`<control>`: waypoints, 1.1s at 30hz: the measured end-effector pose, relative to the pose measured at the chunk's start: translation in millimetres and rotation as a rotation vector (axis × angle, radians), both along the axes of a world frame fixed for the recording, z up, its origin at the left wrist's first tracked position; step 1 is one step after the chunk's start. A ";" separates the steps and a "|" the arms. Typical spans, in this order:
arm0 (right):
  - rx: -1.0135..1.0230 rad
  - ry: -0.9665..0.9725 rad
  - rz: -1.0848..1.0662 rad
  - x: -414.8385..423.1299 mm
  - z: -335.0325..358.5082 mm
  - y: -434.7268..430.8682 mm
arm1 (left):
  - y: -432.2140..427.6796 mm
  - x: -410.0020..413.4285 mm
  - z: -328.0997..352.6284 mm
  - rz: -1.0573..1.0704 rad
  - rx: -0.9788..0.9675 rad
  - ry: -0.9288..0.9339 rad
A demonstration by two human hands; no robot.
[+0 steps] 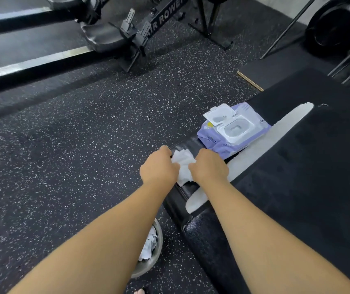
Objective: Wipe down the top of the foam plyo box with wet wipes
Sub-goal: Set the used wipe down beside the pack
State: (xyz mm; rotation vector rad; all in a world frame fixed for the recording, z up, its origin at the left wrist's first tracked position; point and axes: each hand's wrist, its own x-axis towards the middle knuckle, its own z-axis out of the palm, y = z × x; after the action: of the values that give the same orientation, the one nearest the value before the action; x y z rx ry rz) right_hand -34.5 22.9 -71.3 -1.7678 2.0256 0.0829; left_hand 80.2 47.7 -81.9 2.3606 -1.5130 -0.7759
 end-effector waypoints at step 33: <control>0.297 -0.389 0.055 96.4 -142.4 148.8 | 183.2 112.9 -146.1 0.541 0.065 0.532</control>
State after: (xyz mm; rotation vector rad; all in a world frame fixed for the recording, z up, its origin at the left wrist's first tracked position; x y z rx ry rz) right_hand 61.8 171.7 -213.7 -1.5176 1.5978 0.0489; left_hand 193.1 230.9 -228.0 2.1902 -0.6107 -1.1785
